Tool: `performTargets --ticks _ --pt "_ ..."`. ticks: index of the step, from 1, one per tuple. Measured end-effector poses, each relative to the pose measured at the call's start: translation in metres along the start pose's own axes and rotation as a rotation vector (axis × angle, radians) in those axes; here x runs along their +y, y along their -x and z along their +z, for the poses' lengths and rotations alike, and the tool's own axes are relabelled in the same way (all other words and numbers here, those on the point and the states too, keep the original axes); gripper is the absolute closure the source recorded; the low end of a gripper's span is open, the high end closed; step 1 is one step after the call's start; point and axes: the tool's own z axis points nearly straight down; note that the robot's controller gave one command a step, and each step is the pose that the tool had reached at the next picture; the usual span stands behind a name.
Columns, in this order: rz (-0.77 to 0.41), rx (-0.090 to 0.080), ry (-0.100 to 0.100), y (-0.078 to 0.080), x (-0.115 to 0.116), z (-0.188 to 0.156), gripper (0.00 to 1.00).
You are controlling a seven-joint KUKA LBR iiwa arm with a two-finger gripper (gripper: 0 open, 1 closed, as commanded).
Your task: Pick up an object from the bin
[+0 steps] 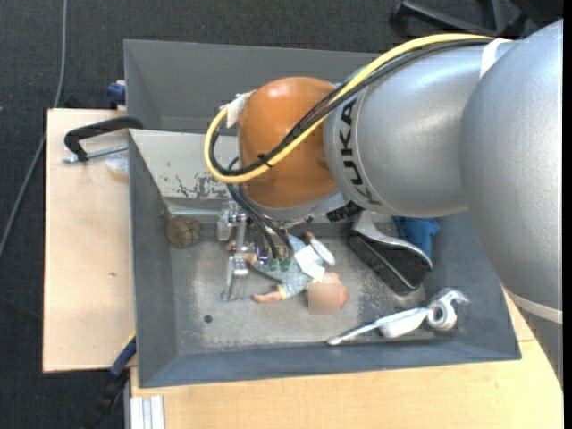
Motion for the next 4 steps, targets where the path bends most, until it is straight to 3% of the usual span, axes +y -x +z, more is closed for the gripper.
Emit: performTargets --ticks 1,2,3,4 --pt "0.002 -0.008 0.002 0.002 -0.001 -0.005 0.0" --pt "0.028 -0.01 0.004 0.008 -0.041 0.043 0.0" --pt "-0.032 -0.006 0.001 0.016 -0.069 0.077 0.0" --pt "-0.066 -0.005 0.003 0.01 -0.086 0.08 0.0"
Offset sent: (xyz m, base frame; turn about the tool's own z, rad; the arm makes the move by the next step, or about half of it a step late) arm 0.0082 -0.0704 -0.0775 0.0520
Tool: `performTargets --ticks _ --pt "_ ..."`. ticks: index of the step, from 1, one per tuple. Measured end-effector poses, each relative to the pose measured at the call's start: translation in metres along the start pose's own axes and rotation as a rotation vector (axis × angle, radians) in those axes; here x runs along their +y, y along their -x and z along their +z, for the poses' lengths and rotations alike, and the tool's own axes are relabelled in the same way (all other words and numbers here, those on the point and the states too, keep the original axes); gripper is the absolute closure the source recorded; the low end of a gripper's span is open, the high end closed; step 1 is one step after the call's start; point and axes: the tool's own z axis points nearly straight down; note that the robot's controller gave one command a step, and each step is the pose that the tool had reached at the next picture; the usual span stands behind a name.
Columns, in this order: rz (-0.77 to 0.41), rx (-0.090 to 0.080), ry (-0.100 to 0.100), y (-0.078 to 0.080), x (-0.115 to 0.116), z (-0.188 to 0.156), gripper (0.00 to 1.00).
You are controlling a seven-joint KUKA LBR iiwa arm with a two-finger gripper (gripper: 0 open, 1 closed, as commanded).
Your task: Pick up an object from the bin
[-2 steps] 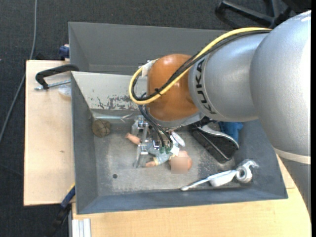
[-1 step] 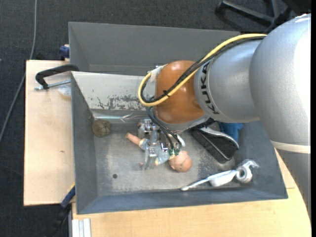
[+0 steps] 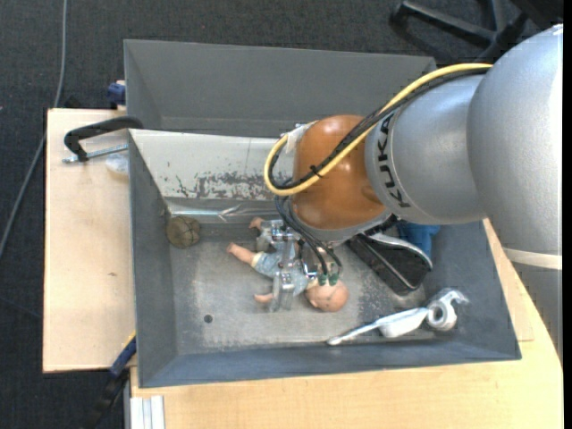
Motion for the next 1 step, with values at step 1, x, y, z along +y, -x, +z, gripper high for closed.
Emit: performTargets --ticks 1 --pt "0.21 -0.005 0.002 0.0034 -0.0317 0.01 1.0"
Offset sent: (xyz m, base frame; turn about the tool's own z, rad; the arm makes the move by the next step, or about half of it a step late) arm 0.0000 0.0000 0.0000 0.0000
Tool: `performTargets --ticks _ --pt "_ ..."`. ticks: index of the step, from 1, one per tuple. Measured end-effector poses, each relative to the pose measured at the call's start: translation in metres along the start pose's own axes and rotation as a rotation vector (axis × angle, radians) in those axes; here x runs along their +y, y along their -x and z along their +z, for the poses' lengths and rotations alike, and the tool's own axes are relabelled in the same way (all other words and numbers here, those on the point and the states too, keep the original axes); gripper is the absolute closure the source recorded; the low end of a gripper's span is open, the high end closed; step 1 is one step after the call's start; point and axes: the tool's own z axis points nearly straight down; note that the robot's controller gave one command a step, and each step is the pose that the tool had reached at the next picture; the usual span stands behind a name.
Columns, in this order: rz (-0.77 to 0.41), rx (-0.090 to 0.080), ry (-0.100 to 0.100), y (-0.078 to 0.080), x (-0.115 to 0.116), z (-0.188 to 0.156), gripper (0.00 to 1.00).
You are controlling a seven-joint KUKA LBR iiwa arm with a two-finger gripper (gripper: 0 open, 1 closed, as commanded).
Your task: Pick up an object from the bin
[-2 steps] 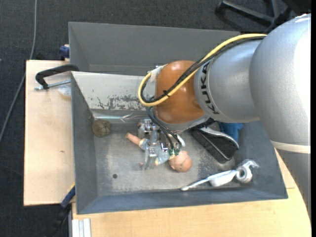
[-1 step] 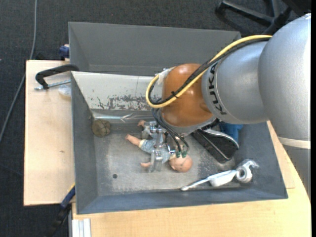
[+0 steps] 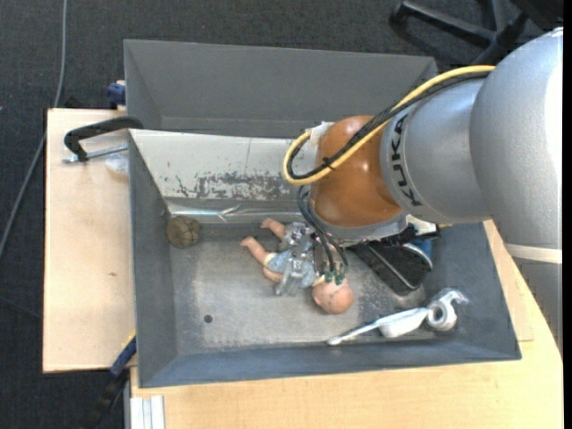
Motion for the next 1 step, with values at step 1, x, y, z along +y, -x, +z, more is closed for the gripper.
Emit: performTargets --ticks 1 --pt "0.0 0.0 0.0 0.0 0.0 0.0 1.0"
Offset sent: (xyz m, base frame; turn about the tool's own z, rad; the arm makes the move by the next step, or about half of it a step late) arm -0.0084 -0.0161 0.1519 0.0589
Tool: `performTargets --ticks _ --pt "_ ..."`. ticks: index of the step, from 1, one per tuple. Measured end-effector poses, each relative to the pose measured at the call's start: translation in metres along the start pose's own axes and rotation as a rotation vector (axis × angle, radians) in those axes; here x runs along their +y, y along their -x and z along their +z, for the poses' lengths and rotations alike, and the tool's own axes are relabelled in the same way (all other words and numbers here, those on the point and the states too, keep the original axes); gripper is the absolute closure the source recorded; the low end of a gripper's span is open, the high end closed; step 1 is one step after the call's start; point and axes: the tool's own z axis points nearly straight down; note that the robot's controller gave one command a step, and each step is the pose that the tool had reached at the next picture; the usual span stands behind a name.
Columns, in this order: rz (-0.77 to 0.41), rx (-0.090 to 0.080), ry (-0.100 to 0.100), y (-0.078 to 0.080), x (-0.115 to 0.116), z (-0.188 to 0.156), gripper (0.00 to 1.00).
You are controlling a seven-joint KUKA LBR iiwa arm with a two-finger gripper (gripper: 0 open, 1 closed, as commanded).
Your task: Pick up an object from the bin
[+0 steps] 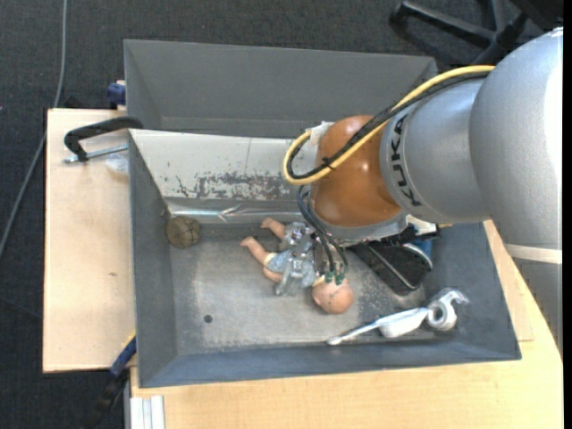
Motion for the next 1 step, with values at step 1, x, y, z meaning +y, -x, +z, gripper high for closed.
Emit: performTargets --ticks 1 --pt "0.057 -0.005 0.002 -0.0048 -0.0152 -0.1531 1.0"
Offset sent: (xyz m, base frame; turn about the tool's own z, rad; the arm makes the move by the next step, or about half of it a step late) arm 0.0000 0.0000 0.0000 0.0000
